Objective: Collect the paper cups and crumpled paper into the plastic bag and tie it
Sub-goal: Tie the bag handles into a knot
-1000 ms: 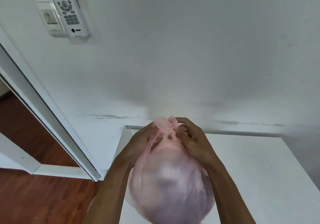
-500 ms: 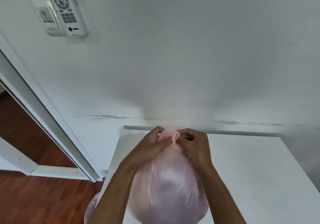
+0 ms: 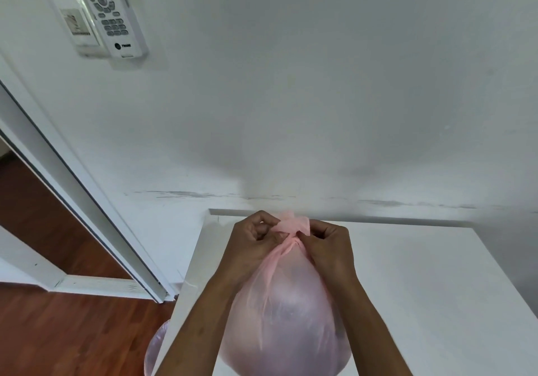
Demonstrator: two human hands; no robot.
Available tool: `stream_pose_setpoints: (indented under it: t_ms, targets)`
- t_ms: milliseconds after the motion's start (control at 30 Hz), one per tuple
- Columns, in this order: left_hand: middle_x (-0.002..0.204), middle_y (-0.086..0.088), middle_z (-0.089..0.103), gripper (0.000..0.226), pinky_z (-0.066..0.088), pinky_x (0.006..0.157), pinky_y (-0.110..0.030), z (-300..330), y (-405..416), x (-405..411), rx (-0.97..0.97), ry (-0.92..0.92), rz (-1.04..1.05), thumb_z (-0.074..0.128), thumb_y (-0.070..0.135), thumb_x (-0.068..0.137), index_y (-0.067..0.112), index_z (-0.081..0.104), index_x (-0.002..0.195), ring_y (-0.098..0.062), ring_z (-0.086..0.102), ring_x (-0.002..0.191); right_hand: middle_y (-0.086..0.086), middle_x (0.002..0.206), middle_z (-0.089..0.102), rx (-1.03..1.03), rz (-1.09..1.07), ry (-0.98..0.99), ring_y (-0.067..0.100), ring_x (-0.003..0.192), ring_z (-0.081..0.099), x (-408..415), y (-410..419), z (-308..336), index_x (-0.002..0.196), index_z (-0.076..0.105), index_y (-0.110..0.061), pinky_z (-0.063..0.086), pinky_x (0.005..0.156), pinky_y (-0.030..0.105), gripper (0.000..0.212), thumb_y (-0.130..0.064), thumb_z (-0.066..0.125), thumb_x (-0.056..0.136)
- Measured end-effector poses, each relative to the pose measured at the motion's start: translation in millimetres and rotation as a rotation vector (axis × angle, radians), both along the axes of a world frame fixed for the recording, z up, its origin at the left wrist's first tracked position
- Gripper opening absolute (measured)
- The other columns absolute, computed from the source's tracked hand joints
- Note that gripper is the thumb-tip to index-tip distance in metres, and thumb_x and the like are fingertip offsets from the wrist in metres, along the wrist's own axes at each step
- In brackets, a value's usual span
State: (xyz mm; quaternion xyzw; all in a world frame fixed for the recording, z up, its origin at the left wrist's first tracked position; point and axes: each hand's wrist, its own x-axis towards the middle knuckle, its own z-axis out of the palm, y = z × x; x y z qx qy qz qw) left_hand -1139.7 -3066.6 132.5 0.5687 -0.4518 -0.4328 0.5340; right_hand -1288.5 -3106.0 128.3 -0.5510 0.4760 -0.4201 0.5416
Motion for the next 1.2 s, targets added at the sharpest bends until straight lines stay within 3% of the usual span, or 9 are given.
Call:
stream_pose_setpoints:
  t_ms: [267,400,500,667,767,867,1000,1100,1200]
  targets:
    - [0.071,-0.006,0.073,0.009,0.048,0.056,-0.021,3,4,-3,0.026,0.016,0.026,0.056,0.019,0.100,0.014,0.060,0.094,-0.014,0.063,0.056,-0.002,0.084,0.078,0.073,-0.121,-0.091,0.011,0.078,0.073,-1,0,-1,0.088,0.080,-0.019,0.055,0.071,0.029,0.007,-0.020,0.075,0.083]
    - [0.092,-0.012,0.076,0.018,0.042,0.048,-0.018,13,6,3,0.062,0.406,0.040,0.047,0.025,0.102,0.011,0.054,0.093,-0.009,0.048,0.050,-0.007,0.078,0.076,0.020,-0.174,0.012,0.012,0.073,0.072,-5,-3,0,0.083,0.078,-0.022,0.054,0.066,0.028,0.005,-0.022,0.074,0.085]
    - [0.064,-0.010,0.068,0.034,0.048,0.064,-0.030,19,7,10,0.100,0.625,0.024,0.040,0.027,0.104,0.012,0.056,0.078,-0.021,0.060,0.063,-0.002,0.072,0.071,-0.025,-0.108,0.069,0.012,0.062,0.061,-7,-3,-1,0.085,0.070,-0.021,0.050,0.061,0.030,0.011,-0.018,0.062,0.092]
    - [0.051,0.005,0.028,0.013,0.036,0.047,-0.024,18,8,32,0.003,0.657,-0.181,0.042,0.016,0.093,0.013,0.046,0.081,-0.011,0.032,0.039,0.006,0.081,0.066,0.188,0.002,-0.369,0.020,0.063,0.066,-15,-9,9,0.101,0.060,-0.005,0.052,0.054,0.025,0.009,-0.005,0.051,0.099]
    - [0.056,0.006,0.025,0.010,0.011,0.044,-0.023,22,11,32,0.054,0.589,-0.154,0.043,0.016,0.091,0.012,0.047,0.083,-0.005,0.015,0.043,0.006,0.077,0.062,0.331,0.107,-0.614,0.013,0.050,0.054,-21,-10,21,0.100,0.059,-0.006,0.045,0.045,0.021,0.012,0.000,0.051,0.096]
    - [0.059,0.006,0.029,0.030,0.012,0.047,-0.022,24,15,20,0.174,0.361,-0.050,0.044,0.017,0.098,0.018,0.053,0.070,-0.007,0.018,0.051,0.001,0.065,0.053,0.445,0.216,-0.800,0.007,0.039,0.043,-21,-10,21,0.093,0.057,-0.012,0.037,0.034,0.017,0.009,-0.009,0.056,0.084]
    - [0.061,0.003,0.037,0.020,0.025,0.048,-0.018,20,16,7,0.176,0.176,-0.123,0.048,0.013,0.101,0.015,0.067,0.095,-0.010,0.029,0.054,0.004,0.061,0.051,0.285,0.219,-0.414,0.008,0.038,0.025,-13,-4,14,0.093,0.054,-0.015,0.019,0.036,0.016,0.005,-0.013,0.058,0.093]
    - [0.065,-0.001,0.049,0.017,0.036,0.055,-0.019,17,14,1,0.118,0.164,-0.156,0.050,0.013,0.102,0.000,0.053,0.112,-0.010,0.041,0.055,0.011,0.065,0.054,0.169,0.160,-0.211,0.019,0.051,0.038,-3,3,5,0.085,0.057,-0.014,0.030,0.047,0.024,0.010,-0.009,0.060,0.093]
    - [0.072,-0.009,0.064,0.010,0.048,0.064,-0.023,15,15,-10,0.031,0.155,-0.120,0.052,0.009,0.100,0.000,0.047,0.102,-0.015,0.061,0.061,0.021,0.071,0.061,0.124,0.099,-0.131,0.022,0.062,0.050,4,11,3,0.081,0.063,-0.005,0.039,0.058,0.034,0.004,-0.007,0.064,0.084]
